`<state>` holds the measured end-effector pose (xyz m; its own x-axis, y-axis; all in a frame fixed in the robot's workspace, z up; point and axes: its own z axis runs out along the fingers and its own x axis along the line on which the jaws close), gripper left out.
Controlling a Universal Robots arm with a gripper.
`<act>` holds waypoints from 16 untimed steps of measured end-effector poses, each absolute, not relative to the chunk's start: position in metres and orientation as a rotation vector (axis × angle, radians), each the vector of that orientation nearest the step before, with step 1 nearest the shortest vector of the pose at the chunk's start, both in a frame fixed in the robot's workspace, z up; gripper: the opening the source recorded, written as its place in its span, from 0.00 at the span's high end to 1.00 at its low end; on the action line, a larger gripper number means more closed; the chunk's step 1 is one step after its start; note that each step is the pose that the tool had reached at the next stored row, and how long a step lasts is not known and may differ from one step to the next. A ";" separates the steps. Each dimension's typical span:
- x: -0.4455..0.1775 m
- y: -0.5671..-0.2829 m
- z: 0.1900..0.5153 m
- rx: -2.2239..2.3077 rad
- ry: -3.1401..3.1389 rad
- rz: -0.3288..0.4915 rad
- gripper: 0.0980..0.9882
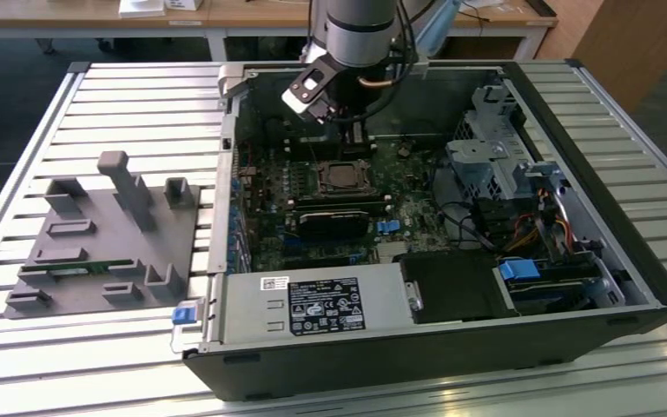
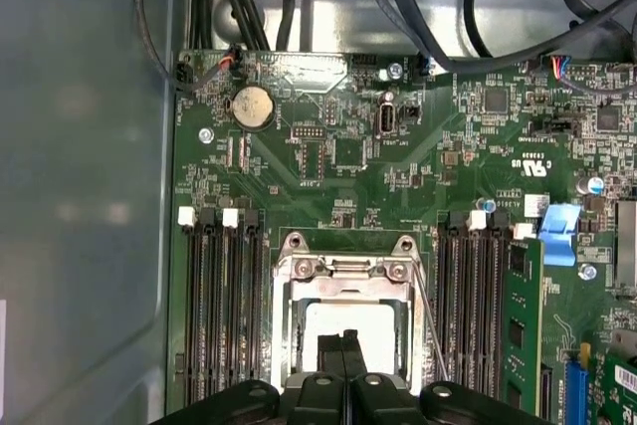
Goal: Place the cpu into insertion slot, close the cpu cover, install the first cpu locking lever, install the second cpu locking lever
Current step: 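Install the first cpu locking lever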
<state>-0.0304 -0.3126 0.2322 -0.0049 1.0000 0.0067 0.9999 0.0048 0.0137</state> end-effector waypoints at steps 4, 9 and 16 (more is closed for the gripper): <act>-0.032 -0.313 0.232 2.212 2.223 0.023 0.99; -0.032 -0.313 0.236 2.213 2.223 0.023 0.99; -0.032 -0.313 0.253 2.213 2.224 0.022 0.99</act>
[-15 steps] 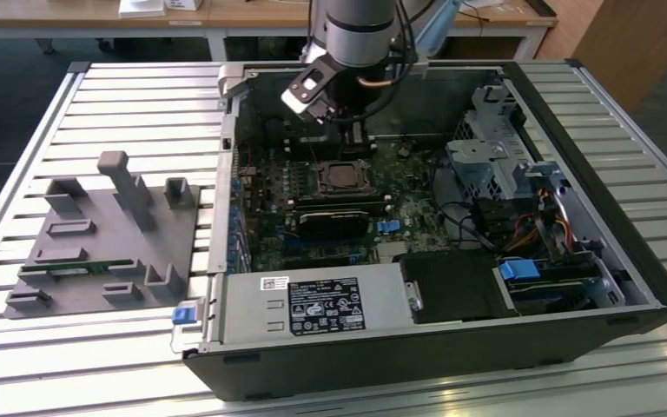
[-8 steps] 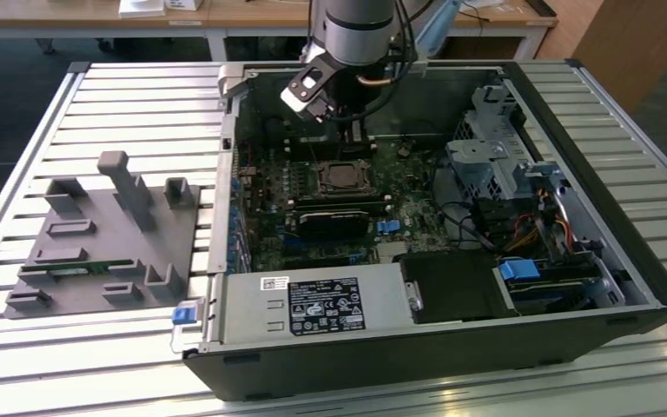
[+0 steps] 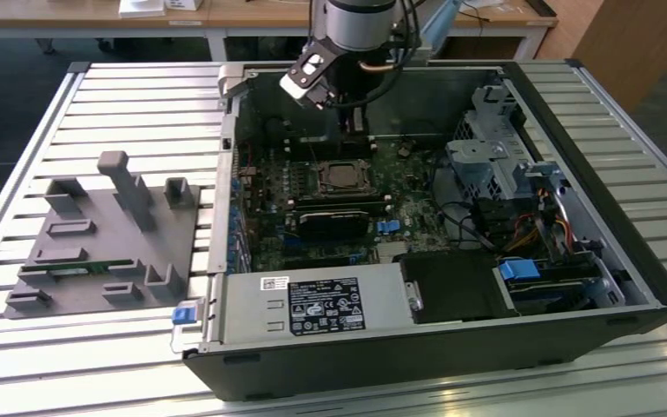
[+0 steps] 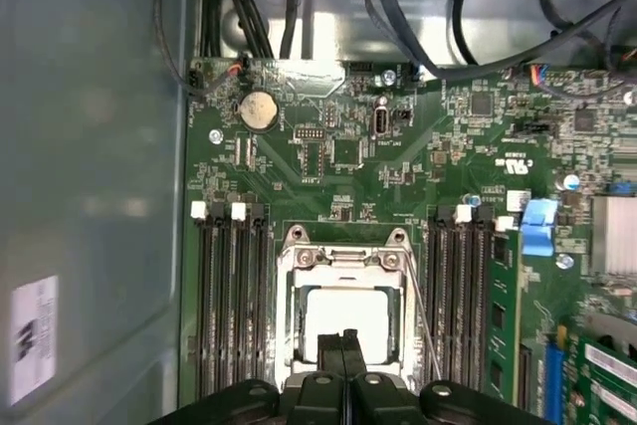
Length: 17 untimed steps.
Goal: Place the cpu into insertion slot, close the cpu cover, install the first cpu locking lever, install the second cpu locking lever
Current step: 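Install the first cpu locking lever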
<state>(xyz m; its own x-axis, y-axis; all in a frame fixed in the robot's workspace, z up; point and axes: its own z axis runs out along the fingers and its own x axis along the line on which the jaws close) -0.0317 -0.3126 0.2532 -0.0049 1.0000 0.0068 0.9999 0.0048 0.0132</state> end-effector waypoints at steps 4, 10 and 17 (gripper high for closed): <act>-0.032 -0.312 0.268 2.213 2.224 0.022 0.99; -0.032 -0.312 0.286 2.213 2.224 0.022 0.99; -0.032 -0.312 0.288 2.140 2.295 0.021 0.99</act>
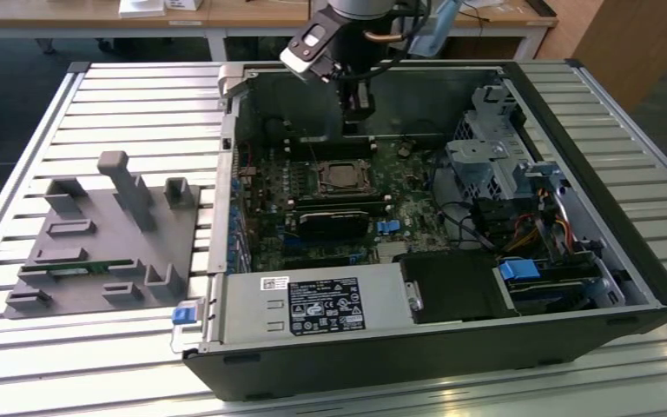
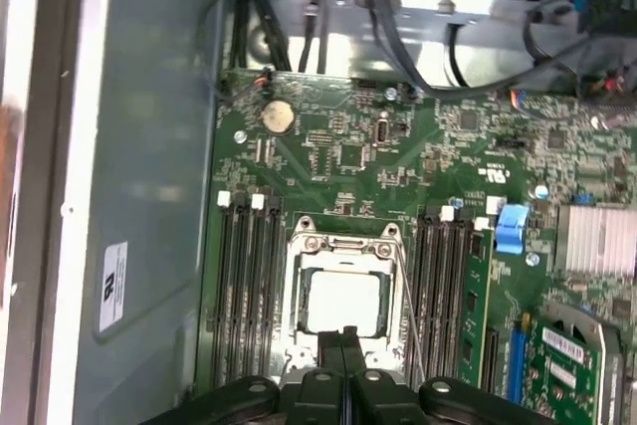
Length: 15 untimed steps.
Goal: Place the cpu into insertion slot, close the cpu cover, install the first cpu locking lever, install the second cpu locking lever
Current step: 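Install the first cpu locking lever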
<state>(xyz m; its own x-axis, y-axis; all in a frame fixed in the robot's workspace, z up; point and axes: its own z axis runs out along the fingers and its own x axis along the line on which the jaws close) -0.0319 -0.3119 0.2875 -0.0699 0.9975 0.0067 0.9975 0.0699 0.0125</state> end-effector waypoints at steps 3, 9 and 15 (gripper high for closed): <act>-0.032 -0.312 0.287 2.077 2.353 0.022 0.99; -0.032 -0.312 0.288 1.965 2.448 0.022 0.99; -0.032 -0.312 0.288 1.918 2.485 0.022 0.99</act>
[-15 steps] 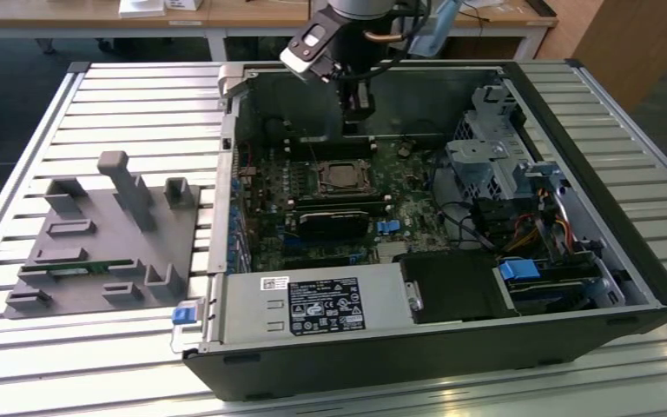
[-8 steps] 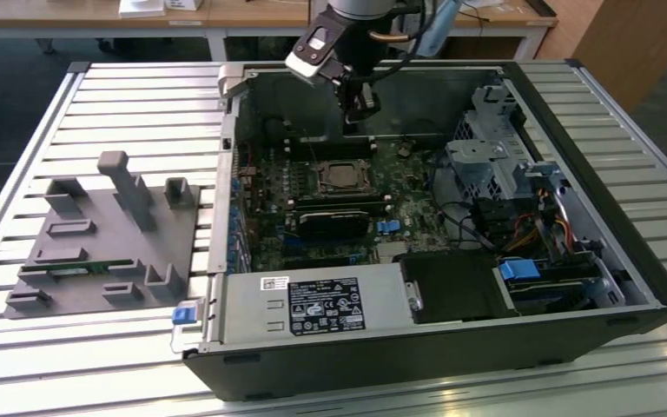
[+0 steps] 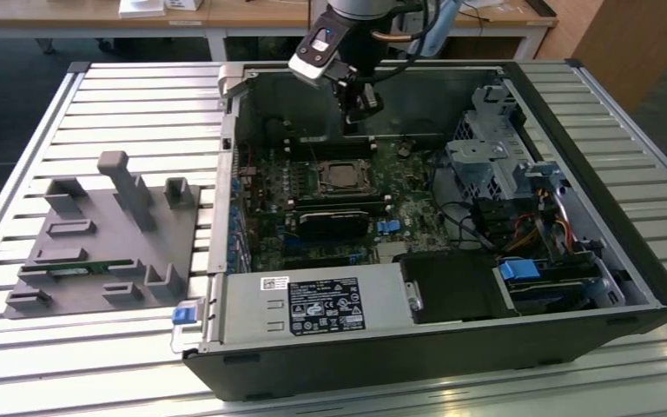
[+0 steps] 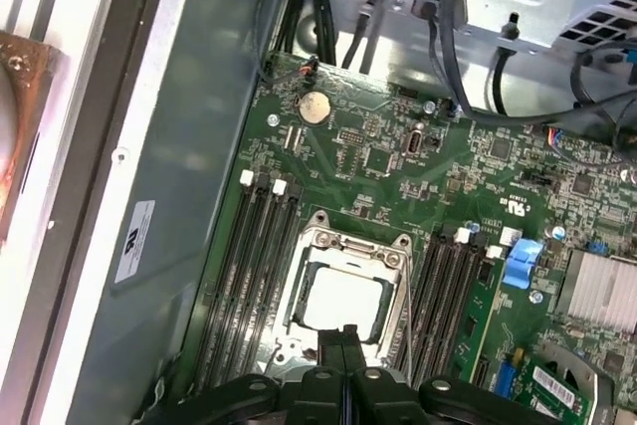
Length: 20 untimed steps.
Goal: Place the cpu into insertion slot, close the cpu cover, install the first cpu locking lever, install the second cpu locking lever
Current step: 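Install the first cpu locking lever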
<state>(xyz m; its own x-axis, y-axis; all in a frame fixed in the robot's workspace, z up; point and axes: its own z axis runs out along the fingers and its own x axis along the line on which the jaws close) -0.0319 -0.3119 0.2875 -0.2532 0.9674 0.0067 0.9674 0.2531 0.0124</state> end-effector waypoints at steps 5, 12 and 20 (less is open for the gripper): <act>-0.032 -0.312 0.288 1.884 2.511 0.022 0.99; -0.032 -0.312 0.287 1.823 2.556 0.022 0.99; -0.032 -0.312 0.287 1.740 2.614 0.022 0.99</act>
<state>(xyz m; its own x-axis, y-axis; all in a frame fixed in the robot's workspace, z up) -0.0319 -0.3119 0.2874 -0.3859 0.9225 0.0068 0.9225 0.3858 0.0125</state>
